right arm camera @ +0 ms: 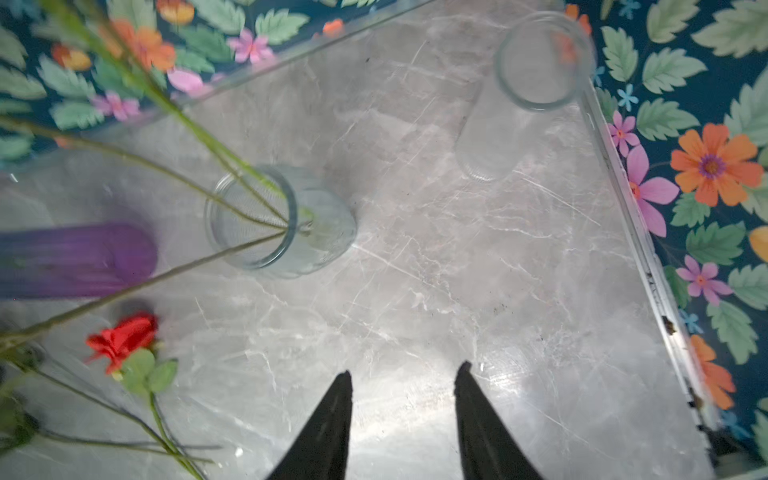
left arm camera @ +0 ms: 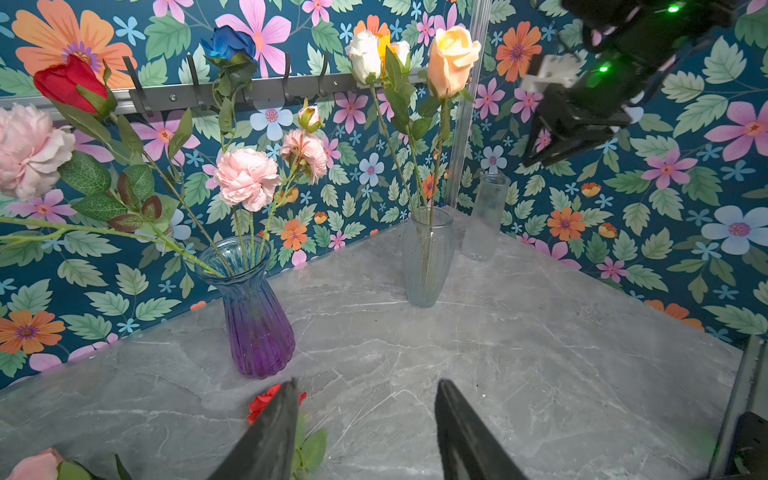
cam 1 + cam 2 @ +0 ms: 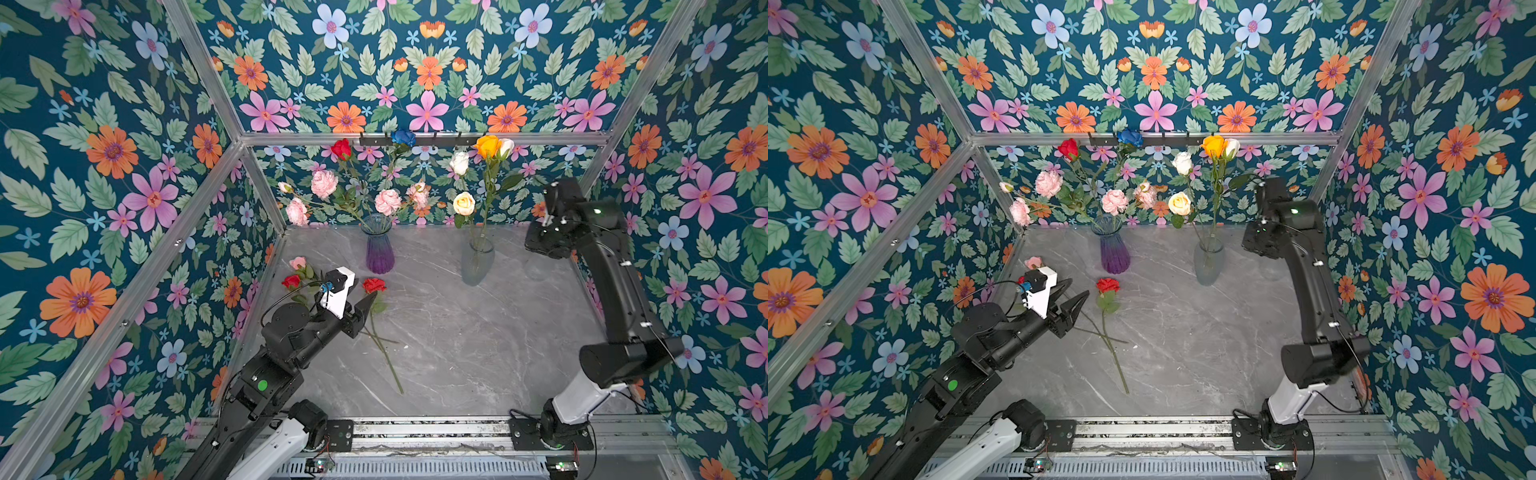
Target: Arrange the flowers into the vase
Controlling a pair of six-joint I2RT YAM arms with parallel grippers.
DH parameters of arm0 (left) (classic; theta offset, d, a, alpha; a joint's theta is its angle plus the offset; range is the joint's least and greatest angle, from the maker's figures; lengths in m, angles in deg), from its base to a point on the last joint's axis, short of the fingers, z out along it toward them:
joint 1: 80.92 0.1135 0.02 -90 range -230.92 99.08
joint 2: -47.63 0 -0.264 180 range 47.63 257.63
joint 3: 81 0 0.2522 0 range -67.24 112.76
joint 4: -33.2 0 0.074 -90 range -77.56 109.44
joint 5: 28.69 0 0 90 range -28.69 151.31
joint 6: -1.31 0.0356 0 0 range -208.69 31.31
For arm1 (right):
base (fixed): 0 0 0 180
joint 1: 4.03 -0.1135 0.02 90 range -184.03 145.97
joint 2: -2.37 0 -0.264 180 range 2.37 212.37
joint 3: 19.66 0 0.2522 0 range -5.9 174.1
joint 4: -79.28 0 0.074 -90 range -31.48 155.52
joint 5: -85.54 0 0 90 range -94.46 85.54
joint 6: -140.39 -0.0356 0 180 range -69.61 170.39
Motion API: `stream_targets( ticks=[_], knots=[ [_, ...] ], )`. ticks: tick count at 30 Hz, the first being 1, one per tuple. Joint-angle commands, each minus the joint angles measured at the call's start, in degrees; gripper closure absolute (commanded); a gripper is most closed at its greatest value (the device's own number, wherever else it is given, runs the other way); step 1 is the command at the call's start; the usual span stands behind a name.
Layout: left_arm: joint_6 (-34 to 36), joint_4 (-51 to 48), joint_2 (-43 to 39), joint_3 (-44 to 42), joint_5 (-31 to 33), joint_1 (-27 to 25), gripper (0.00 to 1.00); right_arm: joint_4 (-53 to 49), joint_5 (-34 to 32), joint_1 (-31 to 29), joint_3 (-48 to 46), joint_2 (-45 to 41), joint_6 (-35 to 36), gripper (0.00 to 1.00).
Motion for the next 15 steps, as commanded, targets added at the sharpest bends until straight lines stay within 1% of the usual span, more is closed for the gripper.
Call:
stream_targets(
  ticks=[1,3,5,8,11,12,15],
  knots=[
    [-0.31,2.44,0.56,0.12,-2.07,0.66,0.45,9.07,8.04,6.88,-8.37,-5.41,-3.52,0.58],
    [-0.61,2.60,1.04,0.16,-3.37,1.41,0.45,11.45,8.70,11.42,-12.40,-6.64,-3.96,0.58],
    [-0.92,2.70,1.37,0.18,-4.21,2.10,0.45,14.37,10.28,14.63,-15.43,-6.75,-4.30,0.58],
    [-1.02,2.89,1.40,0.01,-4.61,2.59,0.46,17.93,14.75,18.12,-16.25,-3.78,-5.06,0.58],
    [-1.02,2.84,1.23,-0.16,-4.27,2.61,0.46,16.99,13.23,18.66,-11.10,1.71,-4.51,0.58],
    [-1.02,2.81,1.23,-0.27,-4.17,2.61,0.46,16.48,12.81,18.71,-9.18,4.87,-4.36,0.58],
    [-0.86,2.63,1.10,-0.26,-3.53,2.61,0.45,13.98,12.58,19.04,-2.31,10.97,-4.23,0.58]
  ],
)
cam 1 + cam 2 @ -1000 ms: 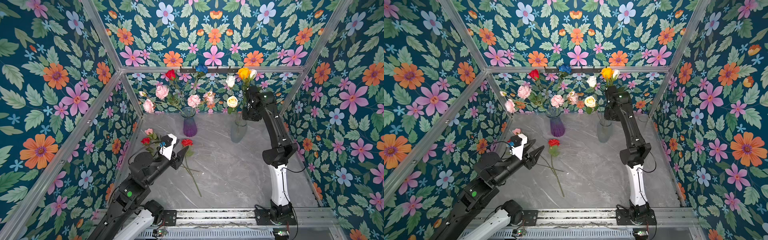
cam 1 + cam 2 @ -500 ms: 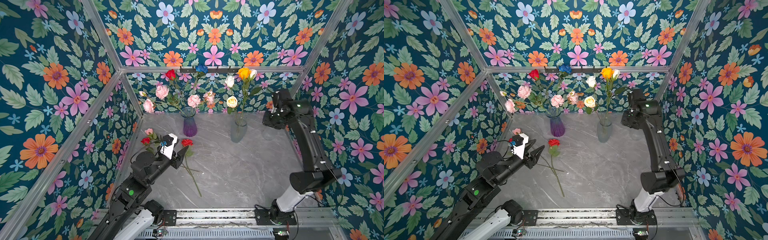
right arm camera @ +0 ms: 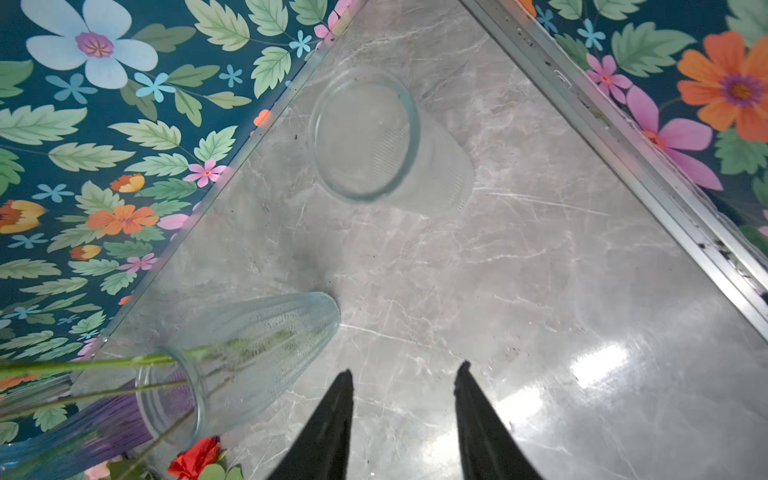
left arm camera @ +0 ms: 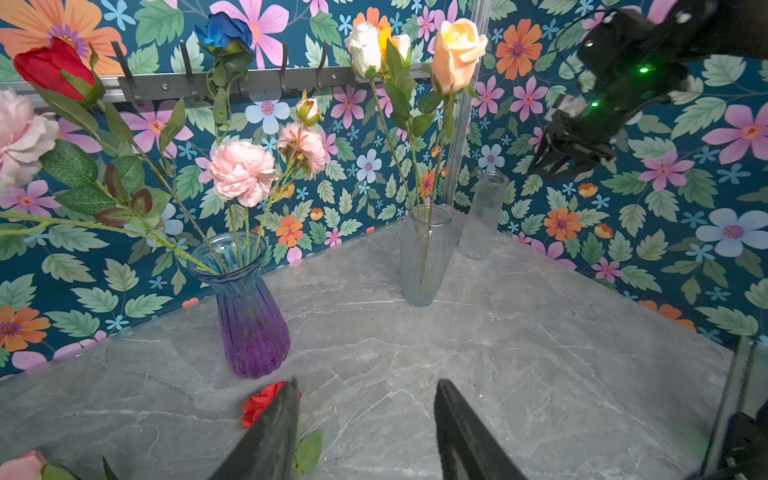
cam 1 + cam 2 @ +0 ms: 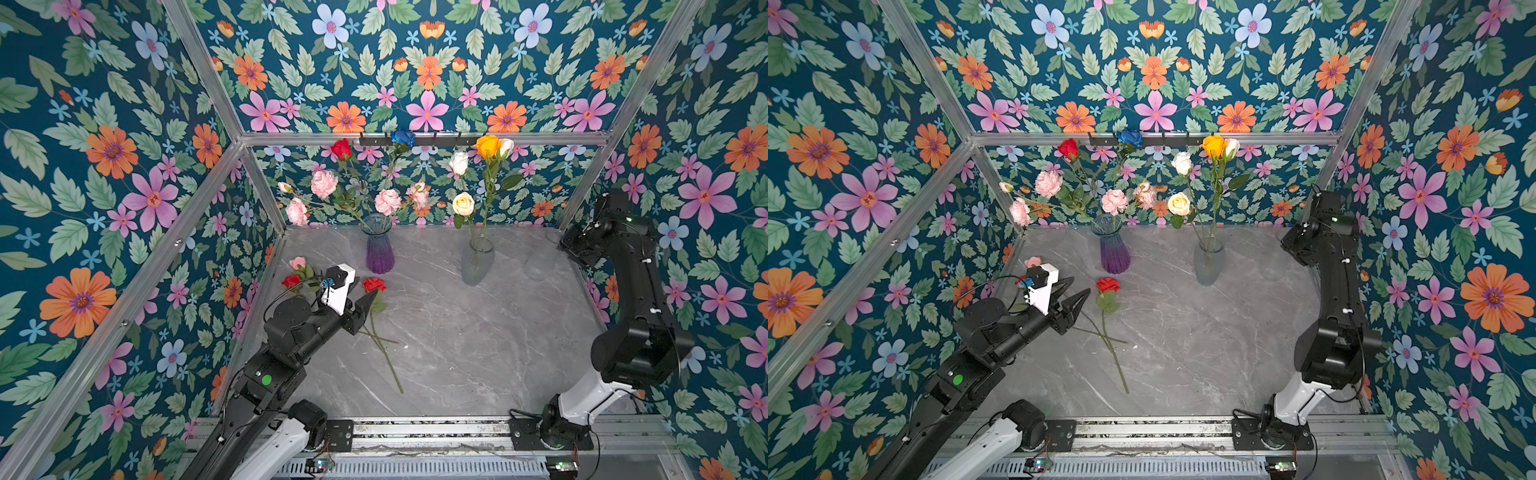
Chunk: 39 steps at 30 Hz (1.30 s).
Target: Arrange the flowers into the vase
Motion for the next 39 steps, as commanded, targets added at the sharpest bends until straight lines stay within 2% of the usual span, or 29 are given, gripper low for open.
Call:
stream_targets(
  ticks=[1,6,12,19,21,25,28,32,37,39],
  knots=[
    [-0.06,1.47,-0.08,-0.06,0.60,0.05,0.45,-0.61,-0.17,0.28,5.56,5.15,0.00,0.58],
    [0.21,1.31,-0.08,-0.17,1.33,0.05,0.45,-6.77,-3.16,0.51,17.16,14.86,0.72,0.59],
    [0.39,1.25,0.62,-0.06,1.52,0.13,0.45,-8.67,-4.75,0.66,23.19,21.10,1.02,0.61],
    [0.56,1.13,0.66,-0.15,1.84,0.20,0.45,-6.90,-7.51,0.60,19.80,22.42,0.91,0.68],
    [0.56,1.23,0.79,-0.22,1.78,0.23,0.45,-6.21,-8.25,0.64,18.24,21.83,0.76,0.74],
    [0.56,1.24,1.45,-0.06,1.56,0.24,0.45,-5.79,-8.34,0.60,15.64,19.91,0.09,0.98],
    [0.43,1.23,1.67,-0.05,1.32,0.40,0.45,-4.36,-7.42,0.60,11.74,15.97,-0.19,1.00],
    [0.21,1.49,1.80,-0.10,1.17,0.98,0.45,-2.09,-8.60,-1.04,3.59,6.11,1.27,1.00],
    [0.29,1.30,2.55,-0.11,1.42,1.18,0.46,2.51,-13.08,-5.42,-13.13,-15.64,3.21,1.00],
    [0.46,1.30,2.64,-0.11,1.84,1.20,0.46,4.16,-12.63,-7.91,-19.58,-24.71,4.59,1.00]
  ],
)
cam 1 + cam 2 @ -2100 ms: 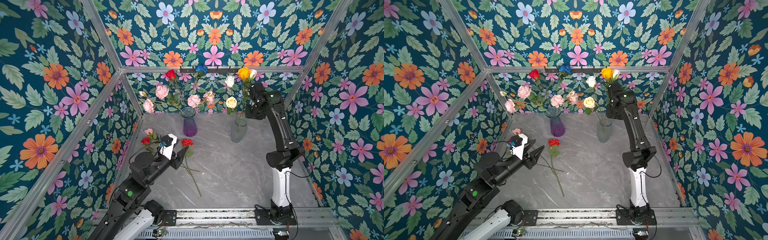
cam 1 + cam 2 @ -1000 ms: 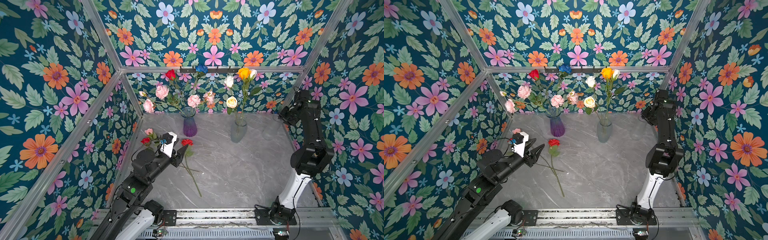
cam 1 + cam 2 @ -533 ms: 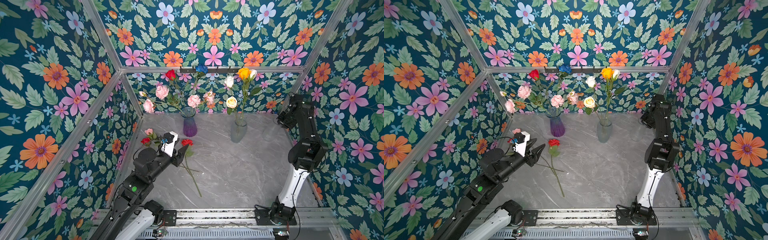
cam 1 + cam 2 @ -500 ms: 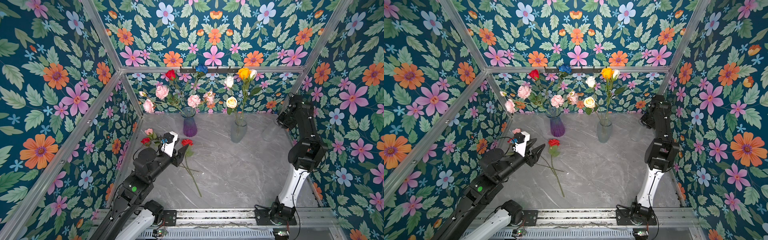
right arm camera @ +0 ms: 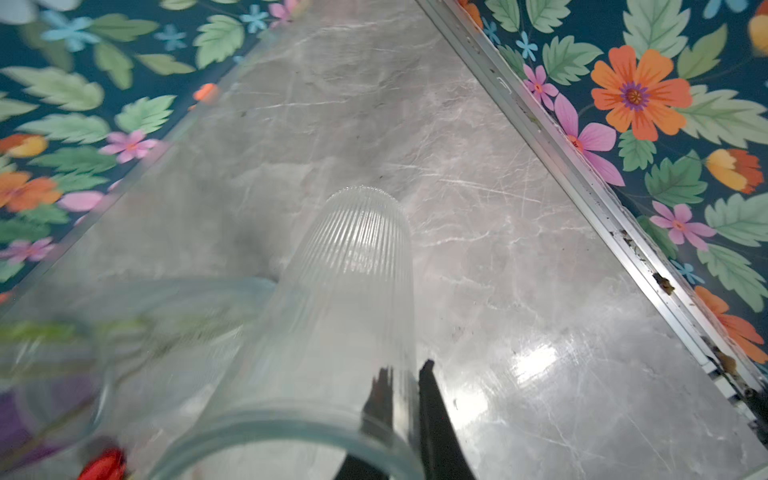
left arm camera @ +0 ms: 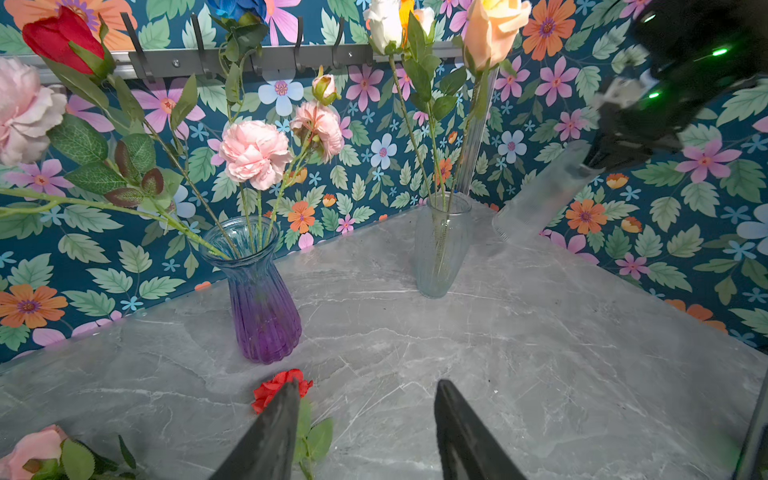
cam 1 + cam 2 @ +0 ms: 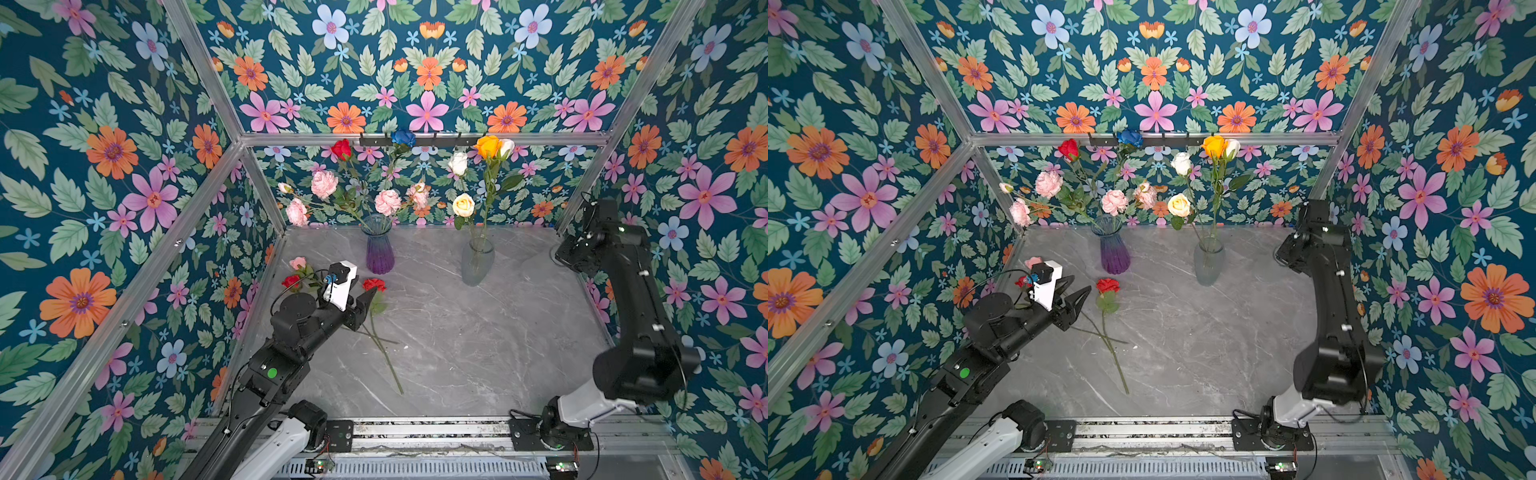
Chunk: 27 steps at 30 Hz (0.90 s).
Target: Arrange the flowers into the vase
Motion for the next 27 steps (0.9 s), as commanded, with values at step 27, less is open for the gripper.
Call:
stream_targets(
  ticks=[27],
  knots=[
    [1.33,1.64,1.68,-1.18,3.88,0.79,0.46,1.92,1.04,-44.07,-23.73,-12.43,2.14,1.00]
  ],
)
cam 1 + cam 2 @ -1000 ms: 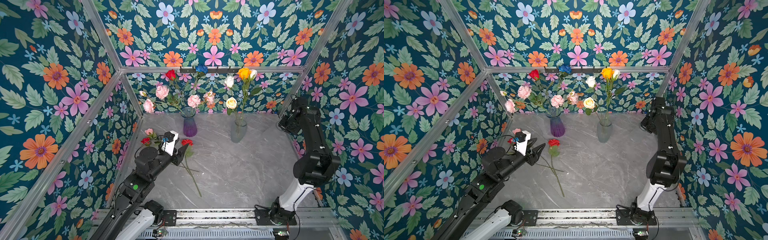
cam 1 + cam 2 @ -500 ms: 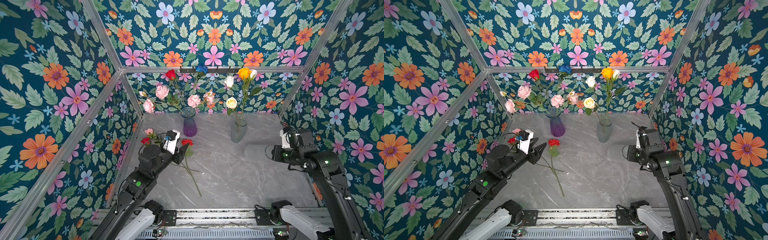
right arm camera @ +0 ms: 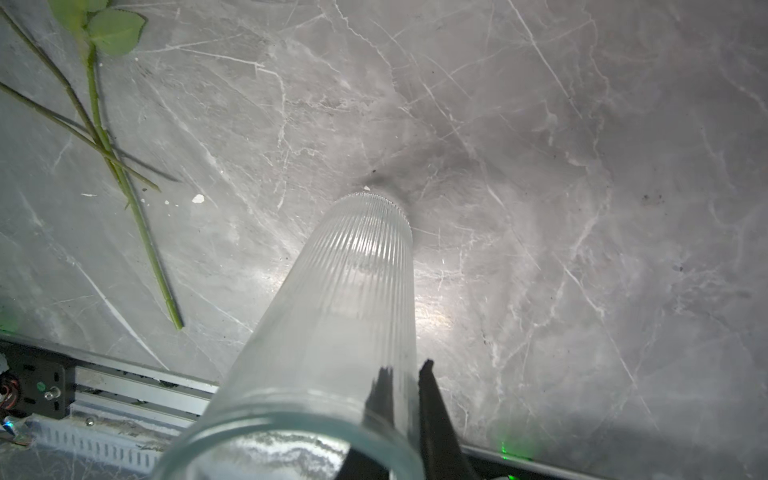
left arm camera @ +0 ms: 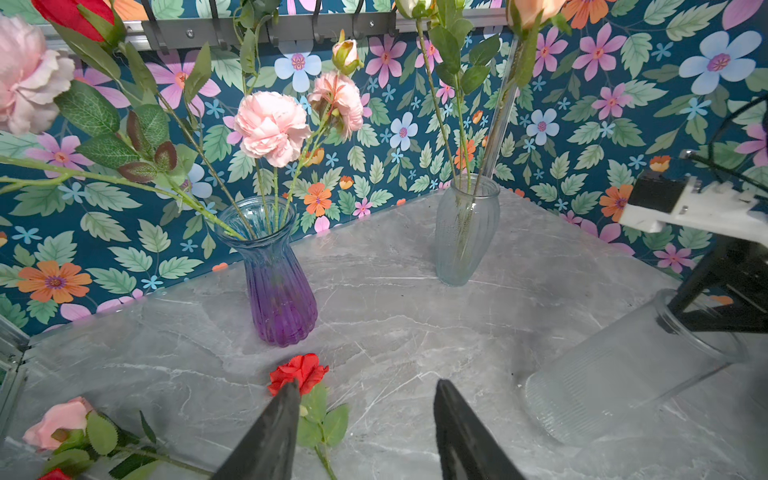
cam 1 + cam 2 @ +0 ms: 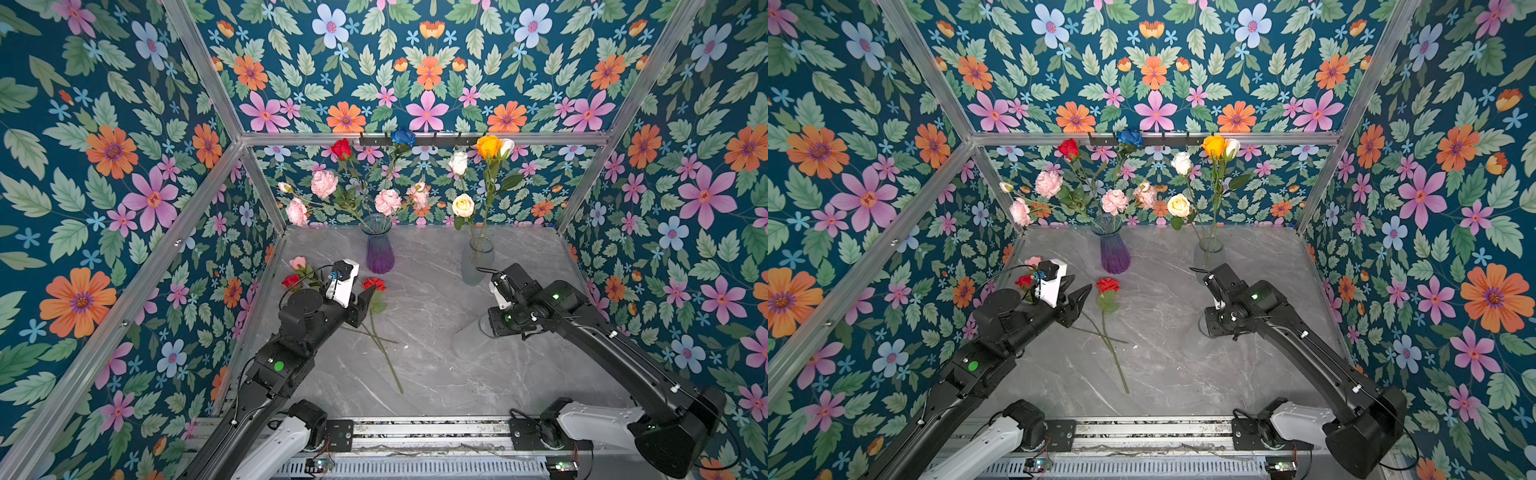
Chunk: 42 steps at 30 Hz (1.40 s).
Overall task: Arrange the flowers into the vase
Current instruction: 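Lower the cylinder vase onto the table and open the right gripper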
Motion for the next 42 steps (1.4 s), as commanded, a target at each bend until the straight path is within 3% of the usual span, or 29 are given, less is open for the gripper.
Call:
stream_targets(
  ticks=[1,9,15,20,23,26,30,32,35,38,40,42],
  knots=[
    [0.68,1.17,0.32,-0.15,0.93,0.02,0.46,3.82,-0.48,-1.06,0.47,0.93,-1.90,1.00],
    [0.85,1.20,0.92,0.02,1.10,0.02,0.45,4.40,-0.19,-1.30,0.58,2.32,-2.01,0.96],
    [0.83,1.17,1.63,0.13,1.03,0.11,0.45,4.74,0.39,-1.35,1.38,3.26,-1.30,0.75],
    [-0.03,1.21,2.48,0.18,2.15,0.11,0.46,5.47,2.20,-1.35,2.15,2.45,-1.12,0.70],
    [-3.21,1.43,3.18,0.68,2.77,0.11,0.46,5.40,5.33,-1.37,3.53,0.51,-1.34,0.68],
    [-8.34,1.81,4.40,0.64,2.44,0.12,0.47,4.39,6.45,-1.38,5.45,-3.67,-1.66,0.60],
    [-15.56,3.85,7.73,-3.18,6.46,0.11,0.48,1.50,3.08,-1.14,6.83,-10.58,-1.78,0.54],
    [-19.67,4.15,10.07,-4.87,9.08,0.56,0.48,0.67,1.78,-0.46,5.29,-14.10,-2.27,0.54],
    [-25.06,6.21,13.66,-7.24,8.00,2.21,0.49,1.66,3.95,3.82,-1.26,-21.08,-3.72,0.54],
    [-28.32,7.86,17.63,-8.45,7.07,3.80,0.49,3.71,9.02,11.48,-10.52,-28.11,-4.98,0.54],
    [-28.90,9.62,20.62,-9.11,4.70,4.92,0.51,7.14,16.03,17.25,-19.15,-32.50,-6.75,0.53],
    [-28.93,10.96,24.06,-9.29,3.21,5.37,0.54,10.21,21.33,19.07,-23.18,-34.35,-9.22,0.53]
  ],
)
